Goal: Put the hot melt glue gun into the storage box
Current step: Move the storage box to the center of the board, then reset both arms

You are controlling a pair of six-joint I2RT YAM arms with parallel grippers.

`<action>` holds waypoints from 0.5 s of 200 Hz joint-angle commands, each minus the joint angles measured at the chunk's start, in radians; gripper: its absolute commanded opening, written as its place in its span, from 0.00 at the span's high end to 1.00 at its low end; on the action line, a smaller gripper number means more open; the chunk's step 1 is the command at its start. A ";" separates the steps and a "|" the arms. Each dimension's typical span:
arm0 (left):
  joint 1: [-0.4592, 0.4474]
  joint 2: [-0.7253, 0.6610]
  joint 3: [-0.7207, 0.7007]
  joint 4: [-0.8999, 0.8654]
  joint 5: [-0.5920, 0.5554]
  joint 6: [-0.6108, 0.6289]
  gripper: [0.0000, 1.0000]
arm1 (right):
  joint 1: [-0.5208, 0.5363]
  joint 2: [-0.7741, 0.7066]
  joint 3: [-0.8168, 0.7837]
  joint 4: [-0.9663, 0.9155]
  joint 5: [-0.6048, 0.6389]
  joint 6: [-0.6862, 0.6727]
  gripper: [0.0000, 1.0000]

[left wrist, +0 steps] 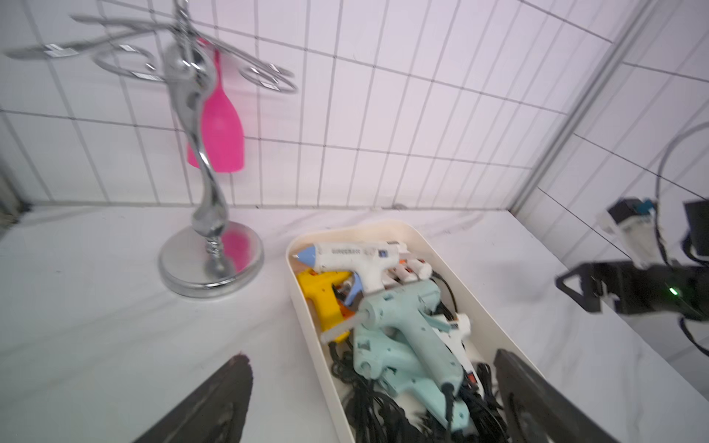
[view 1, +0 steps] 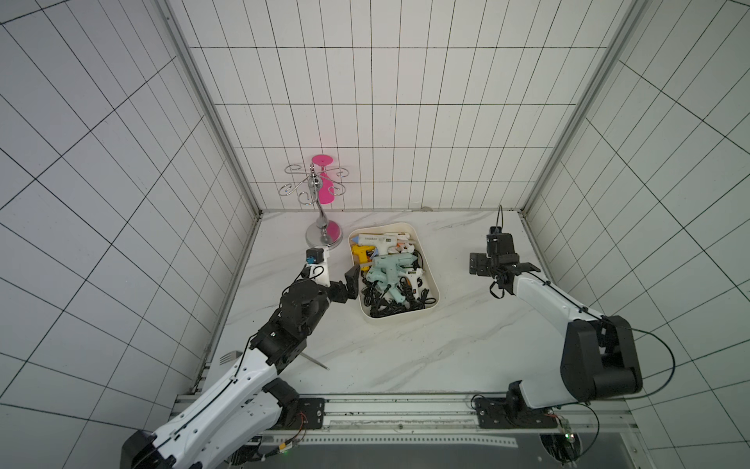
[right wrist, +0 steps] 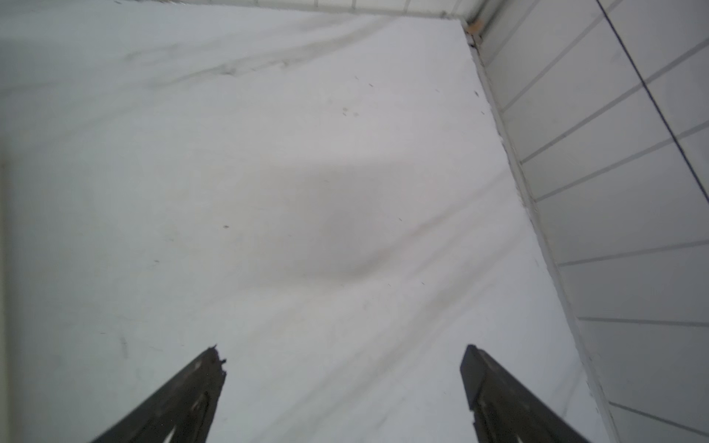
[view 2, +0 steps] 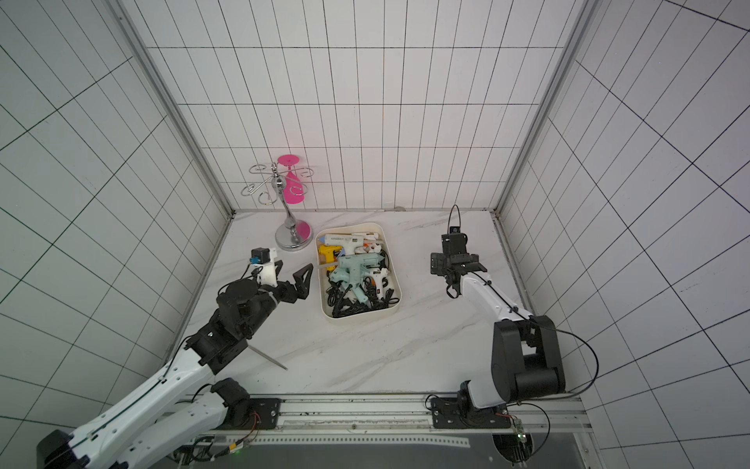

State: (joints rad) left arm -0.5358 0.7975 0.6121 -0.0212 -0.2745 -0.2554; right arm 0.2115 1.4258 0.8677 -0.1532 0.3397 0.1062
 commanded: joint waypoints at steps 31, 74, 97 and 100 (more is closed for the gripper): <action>0.386 0.383 -0.062 0.161 -0.424 -0.029 0.01 | -0.152 -0.085 -0.366 0.537 0.002 0.012 0.01; 0.409 0.694 -0.117 0.703 -0.251 0.196 0.01 | -0.196 0.100 -0.499 1.077 -0.329 -0.144 0.00; 0.500 0.745 -0.182 0.821 -0.016 0.162 0.01 | -0.208 0.088 -0.486 1.028 -0.357 -0.130 0.01; 0.502 0.752 -0.184 0.826 -0.004 0.163 0.01 | -0.208 0.109 -0.490 1.055 -0.356 -0.128 0.00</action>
State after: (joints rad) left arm -0.0975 1.5227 0.4702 0.5243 -0.4747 -0.1341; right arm 0.0242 1.5230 0.4061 0.7155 0.1135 0.0128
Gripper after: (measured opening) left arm 0.990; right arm 0.994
